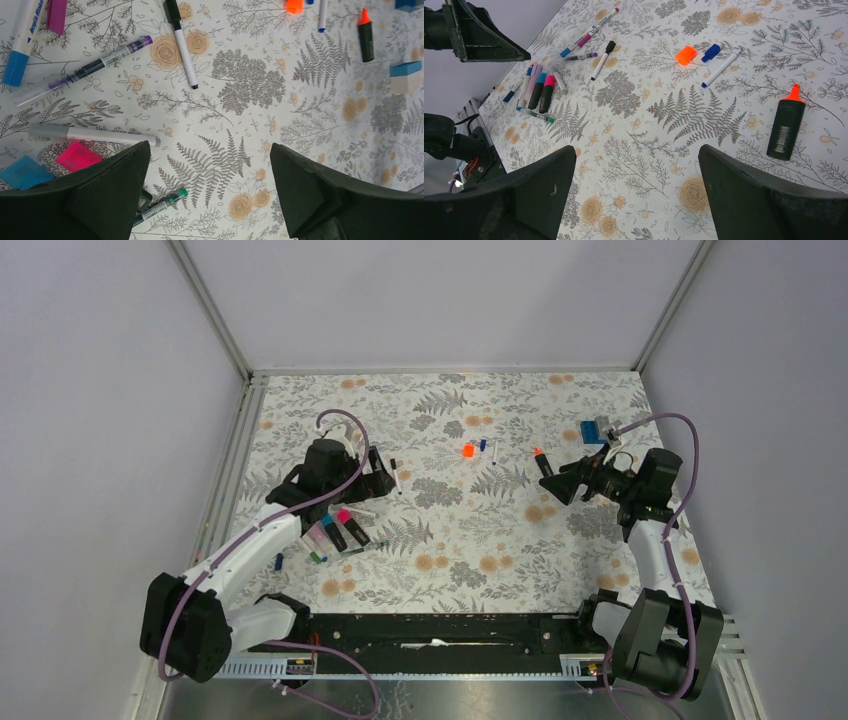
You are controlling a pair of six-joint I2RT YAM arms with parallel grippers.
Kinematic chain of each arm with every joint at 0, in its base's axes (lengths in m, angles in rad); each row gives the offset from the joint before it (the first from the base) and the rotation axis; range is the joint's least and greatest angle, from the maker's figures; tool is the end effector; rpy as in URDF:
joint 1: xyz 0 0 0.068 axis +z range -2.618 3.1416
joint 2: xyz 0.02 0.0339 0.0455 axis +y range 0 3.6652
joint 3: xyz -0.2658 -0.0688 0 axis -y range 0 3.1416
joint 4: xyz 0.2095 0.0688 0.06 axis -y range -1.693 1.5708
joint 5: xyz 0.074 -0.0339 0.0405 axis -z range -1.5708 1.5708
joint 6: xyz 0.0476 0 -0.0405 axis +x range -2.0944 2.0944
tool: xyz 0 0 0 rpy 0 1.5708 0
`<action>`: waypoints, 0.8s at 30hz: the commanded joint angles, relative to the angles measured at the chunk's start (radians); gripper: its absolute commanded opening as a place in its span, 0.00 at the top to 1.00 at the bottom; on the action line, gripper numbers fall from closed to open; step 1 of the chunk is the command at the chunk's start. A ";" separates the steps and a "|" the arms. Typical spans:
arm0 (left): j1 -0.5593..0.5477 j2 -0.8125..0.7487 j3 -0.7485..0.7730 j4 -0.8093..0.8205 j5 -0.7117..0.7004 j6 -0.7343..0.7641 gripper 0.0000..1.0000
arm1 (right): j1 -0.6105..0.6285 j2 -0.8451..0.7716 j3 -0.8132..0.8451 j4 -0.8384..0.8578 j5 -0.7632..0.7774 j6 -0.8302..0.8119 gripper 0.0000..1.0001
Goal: Open the pen caps
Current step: Pick up the pen from the center of the board.
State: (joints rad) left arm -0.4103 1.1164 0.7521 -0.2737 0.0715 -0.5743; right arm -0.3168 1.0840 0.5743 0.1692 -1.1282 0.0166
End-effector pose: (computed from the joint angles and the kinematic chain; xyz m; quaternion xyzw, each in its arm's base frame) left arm 0.1986 -0.0901 0.2614 -0.0571 0.8909 -0.2405 0.3809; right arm 0.2004 -0.0204 0.2671 -0.1897 0.7318 0.3588 0.5475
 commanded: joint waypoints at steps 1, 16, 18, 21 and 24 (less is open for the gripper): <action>-0.009 0.067 0.097 -0.027 -0.049 0.013 0.01 | -0.007 -0.001 0.005 0.011 -0.027 -0.011 0.00; -0.085 0.526 0.433 -0.109 -0.267 0.006 0.27 | -0.008 0.036 0.010 -0.018 -0.018 -0.055 0.00; -0.096 0.587 0.484 -0.113 -0.282 0.004 0.37 | -0.010 0.038 0.014 -0.024 -0.016 -0.062 0.00; -0.102 0.666 0.544 -0.134 -0.322 -0.009 0.43 | -0.010 0.043 0.017 -0.032 -0.015 -0.070 0.00; -0.103 0.732 0.601 -0.184 -0.349 -0.018 0.55 | -0.010 0.049 0.018 -0.039 -0.015 -0.076 0.01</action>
State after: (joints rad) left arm -0.5079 1.7943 1.2671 -0.4042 -0.2028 -0.5800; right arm -0.3218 1.1267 0.5743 0.1413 -1.1271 -0.0292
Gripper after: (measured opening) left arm 0.497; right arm 0.993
